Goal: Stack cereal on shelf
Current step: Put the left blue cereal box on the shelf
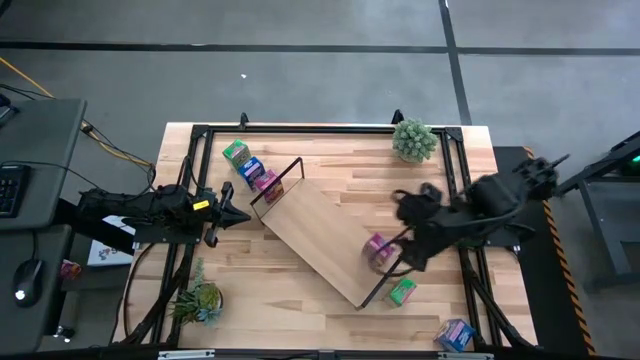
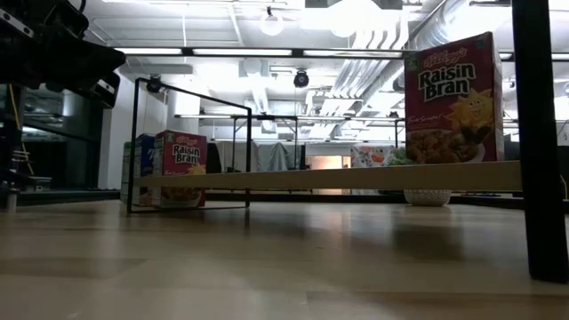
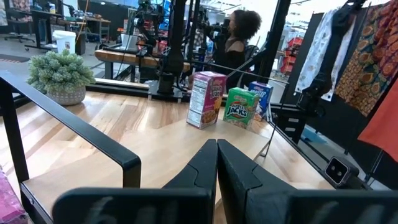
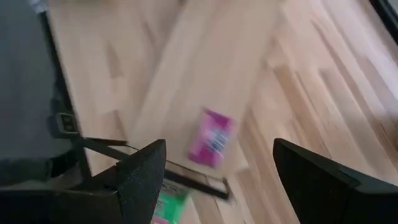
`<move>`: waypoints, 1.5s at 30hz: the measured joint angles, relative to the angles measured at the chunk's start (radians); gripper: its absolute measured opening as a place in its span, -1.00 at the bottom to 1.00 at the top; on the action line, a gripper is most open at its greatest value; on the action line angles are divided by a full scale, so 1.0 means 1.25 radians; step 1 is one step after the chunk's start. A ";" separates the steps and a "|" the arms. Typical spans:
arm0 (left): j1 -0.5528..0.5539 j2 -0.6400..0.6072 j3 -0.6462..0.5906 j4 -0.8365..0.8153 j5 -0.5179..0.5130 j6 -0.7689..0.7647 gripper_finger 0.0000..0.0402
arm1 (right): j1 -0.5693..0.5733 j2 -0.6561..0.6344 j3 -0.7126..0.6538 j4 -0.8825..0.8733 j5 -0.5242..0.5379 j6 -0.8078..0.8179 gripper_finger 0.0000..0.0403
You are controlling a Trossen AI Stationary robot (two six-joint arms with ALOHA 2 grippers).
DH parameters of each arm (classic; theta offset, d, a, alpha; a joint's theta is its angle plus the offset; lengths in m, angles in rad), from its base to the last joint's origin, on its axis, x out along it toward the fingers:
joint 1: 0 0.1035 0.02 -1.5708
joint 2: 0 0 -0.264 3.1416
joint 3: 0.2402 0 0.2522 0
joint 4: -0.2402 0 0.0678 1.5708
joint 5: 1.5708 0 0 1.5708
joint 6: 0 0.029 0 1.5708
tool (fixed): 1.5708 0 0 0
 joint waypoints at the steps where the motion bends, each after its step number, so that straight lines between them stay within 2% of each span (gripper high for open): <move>1: 0.000 0.000 0.000 0.000 -0.001 0.000 -0.98 | 0.019 -0.036 -0.047 0.004 0.018 0.045 0.43; 4: 0.000 0.000 0.000 0.000 -0.012 0.000 -0.98 | 0.082 -0.142 -0.189 0.047 0.090 0.188 0.43; 6: 0.000 0.000 0.000 0.000 -0.054 0.003 -0.98 | 0.128 -0.209 -0.287 0.101 0.140 0.270 0.43; 9: 0.000 0.000 0.000 0.000 -0.099 0.032 -0.98 | 0.178 -0.297 -0.424 0.230 0.234 0.332 0.43; 11: 0.000 0.000 0.000 0.001 -0.101 0.046 -0.98 | 0.195 -0.343 -0.503 0.341 0.294 0.337 0.43; 14: 0.000 0.000 0.000 0.000 -0.100 0.049 -0.98 | 0.198 -0.396 -0.601 0.516 0.364 0.284 0.43; 18: 0.000 0.000 0.000 0.005 -0.100 0.042 -0.98 | 0.191 -0.434 -0.696 0.793 0.434 0.135 0.43; 22: 0.000 0.000 0.000 0.077 -0.108 -0.120 -0.98 | 0.175 -0.443 -0.742 1.015 0.453 -0.013 0.43; 27: 0.000 0.000 0.000 0.299 -0.161 -0.395 -0.98 | 0.149 -0.440 -0.754 1.119 0.455 -0.094 0.43; 30: 0.000 0.000 0.000 0.443 -0.241 -0.421 -0.98 | 0.127 -0.440 -0.754 1.122 0.455 -0.092 0.43; 32: 0.000 0.000 0.009 0.480 -0.288 -0.418 -0.96 | 0.114 -0.440 -0.754 1.123 0.455 -0.089 0.43; 34: 0.000 0.002 0.046 0.436 -0.317 -0.419 -0.90 | 0.100 -0.440 -0.754 1.122 0.455 -0.086 0.43; 37: 0.000 0.041 0.142 0.286 -0.368 -0.419 -0.76 | 0.080 -0.440 -0.754 1.122 0.454 -0.078 0.43; 42: 0.003 0.182 0.369 -0.044 -0.481 -0.404 -0.44 | 0.050 -0.440 -0.754 1.121 0.454 -0.089 0.43; 45: 0.026 0.288 0.507 -0.261 -0.516 -0.405 -0.23 | 0.031 -0.440 -0.754 1.121 0.451 -0.096 0.43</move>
